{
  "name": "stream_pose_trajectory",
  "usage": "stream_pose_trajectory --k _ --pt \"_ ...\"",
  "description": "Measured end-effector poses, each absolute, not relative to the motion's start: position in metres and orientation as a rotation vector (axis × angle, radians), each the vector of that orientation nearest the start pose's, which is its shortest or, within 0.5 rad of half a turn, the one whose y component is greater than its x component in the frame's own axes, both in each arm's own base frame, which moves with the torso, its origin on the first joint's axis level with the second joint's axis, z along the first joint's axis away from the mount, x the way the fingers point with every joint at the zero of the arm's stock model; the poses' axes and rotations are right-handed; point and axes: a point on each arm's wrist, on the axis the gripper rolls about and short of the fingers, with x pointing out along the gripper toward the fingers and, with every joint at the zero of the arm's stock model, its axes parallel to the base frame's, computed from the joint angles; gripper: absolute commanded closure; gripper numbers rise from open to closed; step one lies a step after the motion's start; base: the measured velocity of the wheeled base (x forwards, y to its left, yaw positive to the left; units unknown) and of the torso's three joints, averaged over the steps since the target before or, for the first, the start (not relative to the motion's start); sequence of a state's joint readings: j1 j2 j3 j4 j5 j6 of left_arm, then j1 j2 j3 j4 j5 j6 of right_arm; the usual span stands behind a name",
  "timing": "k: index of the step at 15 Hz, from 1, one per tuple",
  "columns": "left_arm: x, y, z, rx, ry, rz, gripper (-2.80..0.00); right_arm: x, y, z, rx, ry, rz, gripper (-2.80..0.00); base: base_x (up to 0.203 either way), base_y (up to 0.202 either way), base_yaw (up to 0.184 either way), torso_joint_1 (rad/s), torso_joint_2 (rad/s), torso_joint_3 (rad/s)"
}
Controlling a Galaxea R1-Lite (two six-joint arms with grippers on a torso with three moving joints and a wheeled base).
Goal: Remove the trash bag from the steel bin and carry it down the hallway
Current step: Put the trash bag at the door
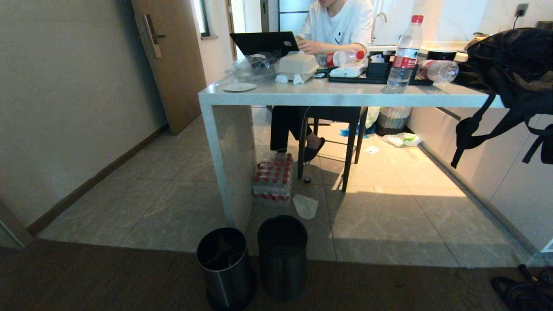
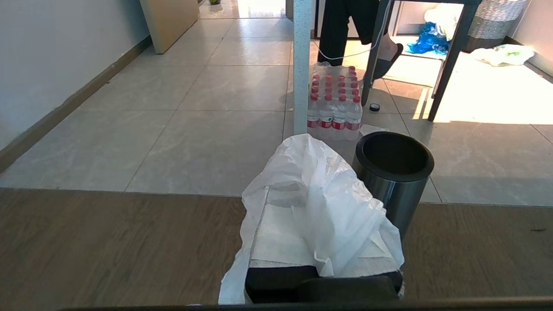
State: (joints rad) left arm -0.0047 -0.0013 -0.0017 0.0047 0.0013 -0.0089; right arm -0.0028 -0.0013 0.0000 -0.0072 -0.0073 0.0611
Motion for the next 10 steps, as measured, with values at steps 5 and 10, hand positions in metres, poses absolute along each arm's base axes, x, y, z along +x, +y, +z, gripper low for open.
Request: stream_pose_trajectory --k 5,10 --pt "-0.0229 0.0001 0.0751 -0.010 0.003 -0.003 0.00 -0.0229 -0.0001 0.0762 0.061 -0.009 -0.011 0.00 0.001 0.159 -0.002 0.002 0.00 0.004" --pt "-0.0229 0.0001 0.0751 -0.008 0.002 -0.003 0.00 -0.0229 -0.0001 0.0762 0.061 -0.009 -0.010 0.00 0.000 0.193 0.001 0.002 0.00 0.002"
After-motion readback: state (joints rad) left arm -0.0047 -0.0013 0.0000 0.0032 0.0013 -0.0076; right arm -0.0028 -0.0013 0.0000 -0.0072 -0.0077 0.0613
